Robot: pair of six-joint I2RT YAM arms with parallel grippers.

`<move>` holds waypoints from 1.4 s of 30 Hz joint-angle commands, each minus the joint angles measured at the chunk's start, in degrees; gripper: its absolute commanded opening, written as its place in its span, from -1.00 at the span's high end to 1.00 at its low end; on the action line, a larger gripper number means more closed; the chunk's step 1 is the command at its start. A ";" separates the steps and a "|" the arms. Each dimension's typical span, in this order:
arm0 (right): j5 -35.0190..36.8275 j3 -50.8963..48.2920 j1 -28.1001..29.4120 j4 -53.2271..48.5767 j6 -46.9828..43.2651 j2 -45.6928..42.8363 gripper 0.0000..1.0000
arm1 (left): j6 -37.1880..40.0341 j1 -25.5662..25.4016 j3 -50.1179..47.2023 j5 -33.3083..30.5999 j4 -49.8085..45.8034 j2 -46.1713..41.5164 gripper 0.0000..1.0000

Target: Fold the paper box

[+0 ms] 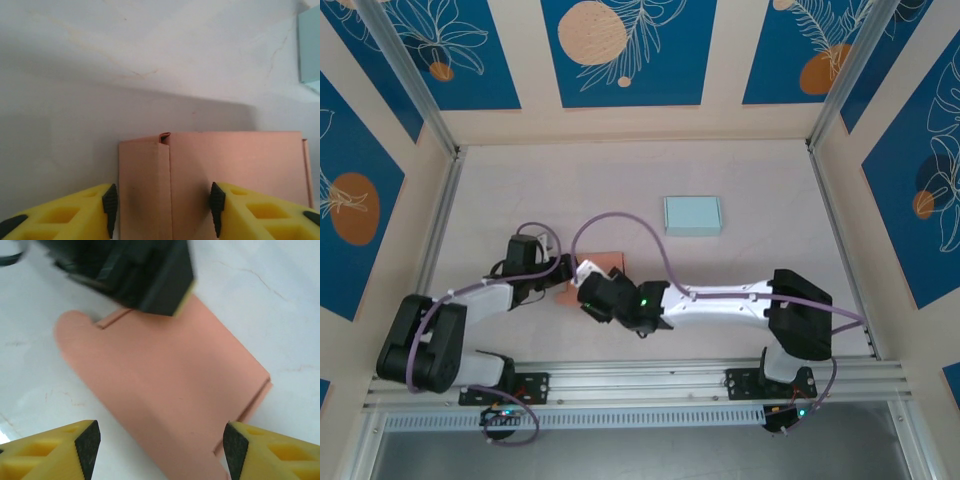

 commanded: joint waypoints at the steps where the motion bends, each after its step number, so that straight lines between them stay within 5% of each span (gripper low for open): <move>1: 7.14 2.12 1.46 -0.37 -8.61 3.18 -0.35 | -2.98 0.76 2.10 4.22 6.01 3.87 0.01; 22: 13.01 7.19 1.85 4.64 -18.54 16.60 -0.38 | -1.97 1.06 3.97 1.35 -1.64 -3.60 -0.14; 29: 13.22 6.93 1.23 7.14 -20.60 16.23 0.07 | -1.37 1.99 3.13 -3.18 -5.83 -10.24 -0.14; 35: 12.56 6.58 0.48 8.09 -22.58 16.22 0.66 | -1.47 2.61 2.48 -6.23 -8.44 -16.15 -0.15; 42: 11.76 7.09 -1.14 8.71 -25.14 15.35 0.94 | -2.27 3.52 2.06 -9.04 -10.22 -21.19 -0.15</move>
